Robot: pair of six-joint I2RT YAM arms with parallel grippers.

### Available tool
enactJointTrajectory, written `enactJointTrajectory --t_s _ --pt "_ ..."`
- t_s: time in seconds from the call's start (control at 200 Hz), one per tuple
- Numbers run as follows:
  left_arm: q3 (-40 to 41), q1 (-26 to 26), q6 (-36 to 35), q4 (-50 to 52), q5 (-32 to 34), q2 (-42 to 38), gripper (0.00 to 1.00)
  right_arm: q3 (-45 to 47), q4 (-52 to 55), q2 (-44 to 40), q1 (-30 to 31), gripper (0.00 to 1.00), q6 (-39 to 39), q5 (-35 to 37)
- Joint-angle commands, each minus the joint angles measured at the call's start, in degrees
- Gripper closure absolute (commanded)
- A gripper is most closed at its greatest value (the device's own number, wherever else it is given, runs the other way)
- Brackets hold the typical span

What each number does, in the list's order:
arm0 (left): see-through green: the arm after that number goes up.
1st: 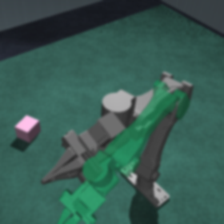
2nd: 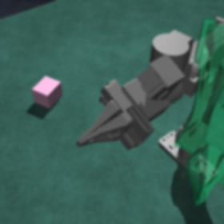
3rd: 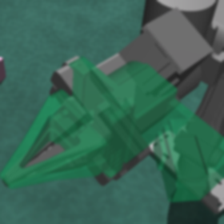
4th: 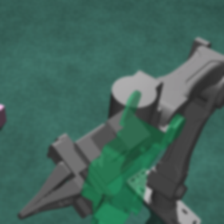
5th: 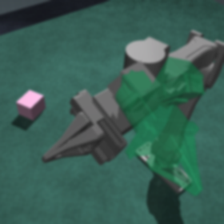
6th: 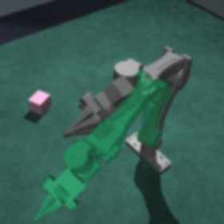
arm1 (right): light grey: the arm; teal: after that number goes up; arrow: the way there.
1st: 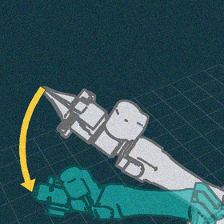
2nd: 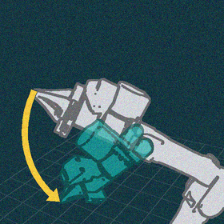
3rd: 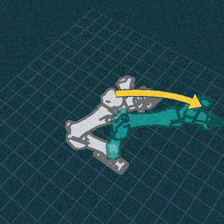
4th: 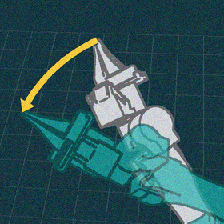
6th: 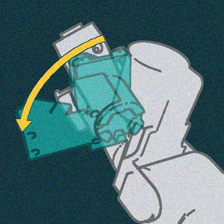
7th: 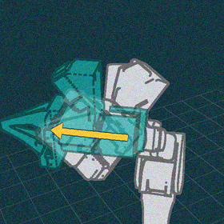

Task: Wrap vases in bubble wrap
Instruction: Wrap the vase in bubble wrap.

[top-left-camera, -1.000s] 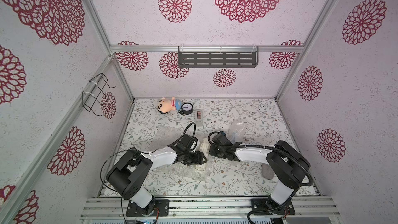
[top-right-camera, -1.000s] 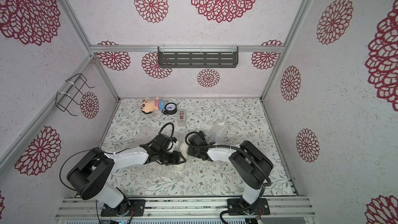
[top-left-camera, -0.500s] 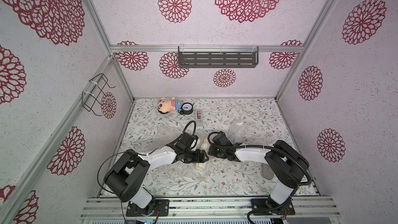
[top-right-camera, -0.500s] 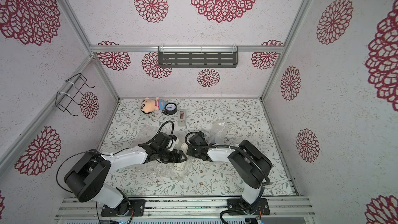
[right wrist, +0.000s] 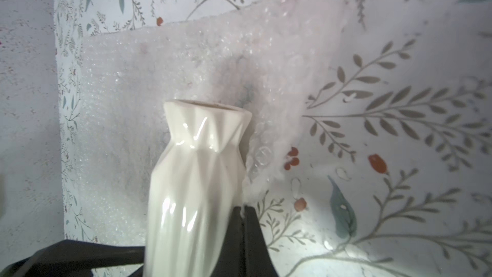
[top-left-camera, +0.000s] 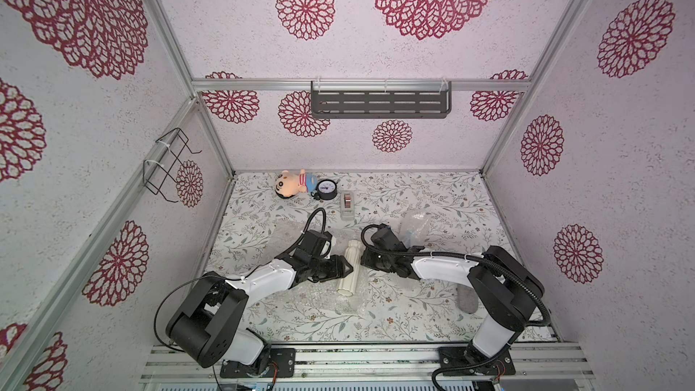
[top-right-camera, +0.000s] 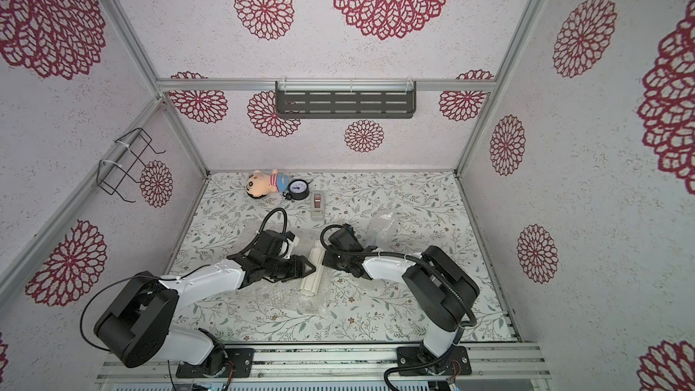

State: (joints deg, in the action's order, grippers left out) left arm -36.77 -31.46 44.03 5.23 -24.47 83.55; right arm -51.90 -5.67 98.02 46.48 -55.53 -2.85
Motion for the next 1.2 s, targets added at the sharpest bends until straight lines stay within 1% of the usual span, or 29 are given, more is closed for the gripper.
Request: enactJointTrajectory --t_s 0.0,0.095,0.165,0.275,0.365,0.49,0.57,0.645,0.716,0.831,0.956,1.116,1.196 --pt "1.55 0.99 1.55 -2.71 0.26 -2.5 0.48 -3.51 -1.63 -0.4 -0.05 1.0 0.82 -1.89" --pt "2.55 1.78 1.98 -3.07 0.47 -2.69 0.53 -5.22 -2.58 0.94 0.21 1.0 0.6 -3.19" --pt "3.57 2.32 2.53 -4.85 -0.64 -2.56 0.57 -7.02 -2.74 2.33 0.49 1.0 0.38 -3.87" --pt "5.63 3.32 4.51 -7.75 -1.8 -2.47 0.58 -10.05 -2.95 4.16 1.52 1.0 0.57 -4.41" --pt "7.33 4.17 5.76 -8.75 -0.7 -3.66 0.62 -12.34 -2.67 5.95 2.04 1.0 0.73 -5.21" --pt "9.11 5.11 6.99 -9.8 -1.06 -4.83 0.64 -14.59 -3.04 7.71 2.98 1.0 0.68 -5.33" --pt "10.28 5.88 7.38 -9.42 -0.23 -5.94 0.64 -15.94 -2.19 8.65 3.87 1.0 1.11 -5.48" --pt "11.96 7.11 8.52 -9.82 0.73 -7.27 0.61 -16.22 -2.15 9.34 4.46 1.0 0.95 -5.9" --pt "13.59 8.13 9.52 -11.94 -0.03 -8.58 0.61 -16.12 -2.18 9.65 4.92 1.0 0.8 -6.21" --pt "13.96 9.33 9.76 -11.84 -0.89 -10.51 0.59 -16.73 -0.81 10.07 6.03 1.0 1.4 -4.81" --pt "14.44 10.72 10.75 -12.01 -0.67 -13.87 0.57 -17.5 -1.45 11.1 6.89 1.0 1.74 -5.3" --pt "14.18 15.42 11.65 -10.67 -0.32 -18.06 0.55 -17.33 -3.42 11.69 7.76 0.99 1.08 -5.16" --pt "12.48 18.21 11.26 -9.92 -1.55 -18.69 0.54 -17.87 -3.53 12.19 7.98 0.99 1.17 -5.43"
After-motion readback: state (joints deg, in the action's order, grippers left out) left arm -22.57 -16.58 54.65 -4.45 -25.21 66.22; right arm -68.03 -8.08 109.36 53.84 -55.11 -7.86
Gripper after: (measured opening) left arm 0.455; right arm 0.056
